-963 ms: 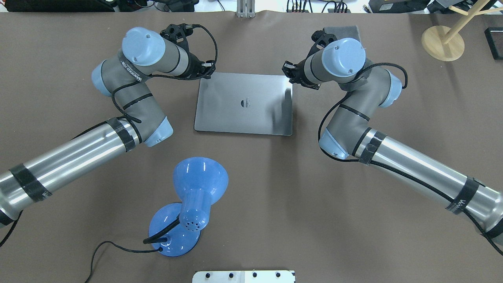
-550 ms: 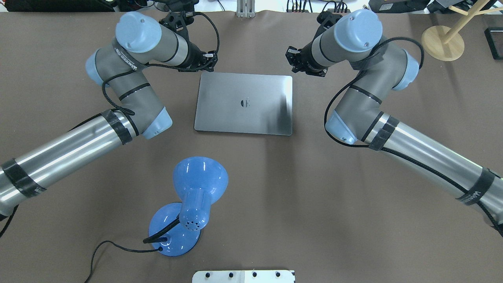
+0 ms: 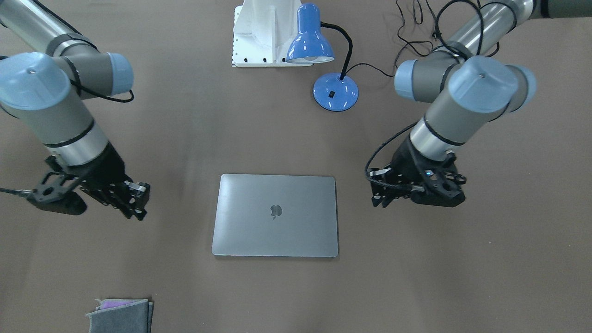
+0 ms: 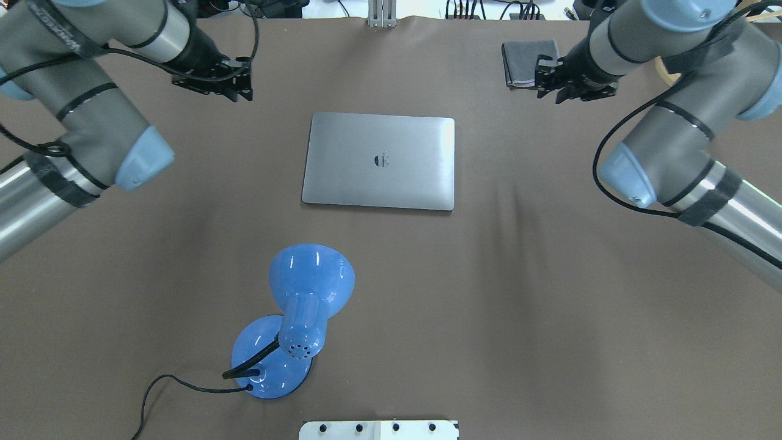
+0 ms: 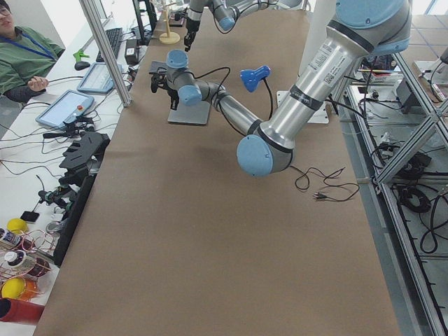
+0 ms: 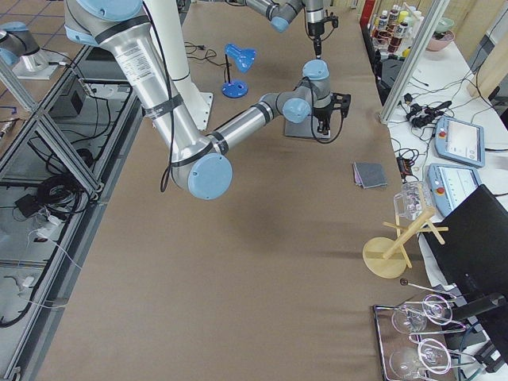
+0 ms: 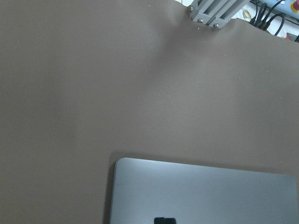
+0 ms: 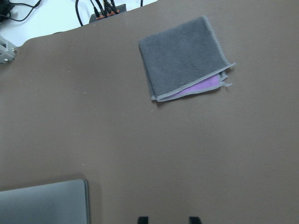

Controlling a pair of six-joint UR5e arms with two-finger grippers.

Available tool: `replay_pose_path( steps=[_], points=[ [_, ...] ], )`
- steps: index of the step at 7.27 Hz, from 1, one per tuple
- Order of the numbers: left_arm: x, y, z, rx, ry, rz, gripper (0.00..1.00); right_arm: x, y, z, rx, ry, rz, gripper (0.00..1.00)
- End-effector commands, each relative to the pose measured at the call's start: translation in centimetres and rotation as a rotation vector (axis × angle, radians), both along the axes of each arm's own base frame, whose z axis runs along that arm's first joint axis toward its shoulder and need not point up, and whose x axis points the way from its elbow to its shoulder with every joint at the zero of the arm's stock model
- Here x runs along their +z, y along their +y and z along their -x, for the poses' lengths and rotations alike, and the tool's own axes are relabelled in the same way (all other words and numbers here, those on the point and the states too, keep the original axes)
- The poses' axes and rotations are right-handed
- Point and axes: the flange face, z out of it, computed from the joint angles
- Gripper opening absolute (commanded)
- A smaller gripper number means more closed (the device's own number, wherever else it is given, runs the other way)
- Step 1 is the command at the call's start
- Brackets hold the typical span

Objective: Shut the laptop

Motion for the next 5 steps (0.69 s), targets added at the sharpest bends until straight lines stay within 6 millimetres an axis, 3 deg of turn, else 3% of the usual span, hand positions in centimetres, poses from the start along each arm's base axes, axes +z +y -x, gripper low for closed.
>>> replay_pose_path(
  steps=[1, 3, 4, 5],
  points=[
    [8.5, 1.7, 10.4, 0.110, -0.136, -0.078, 0.98, 6.3, 5.5, -9.6, -0.130, 0.144, -0.037, 1.00],
    [15.2, 3.2, 19.6, 0.160, -0.197, -0.106, 0.99, 13.0, 10.6, -19.2, -0.233, 0.172, -0.054, 1.00],
    [19.0, 5.2, 23.9, 0.227, -0.254, -0.143, 0.99, 17.7, 13.3, -23.3, -0.292, 0.217, -0.059, 1.00],
    [20.9, 6.1, 28.9, 0.247, -0.292, -0.136, 0.99, 21.0, 15.5, -27.0, -0.346, 0.254, -0.071, 1.00]
  ],
)
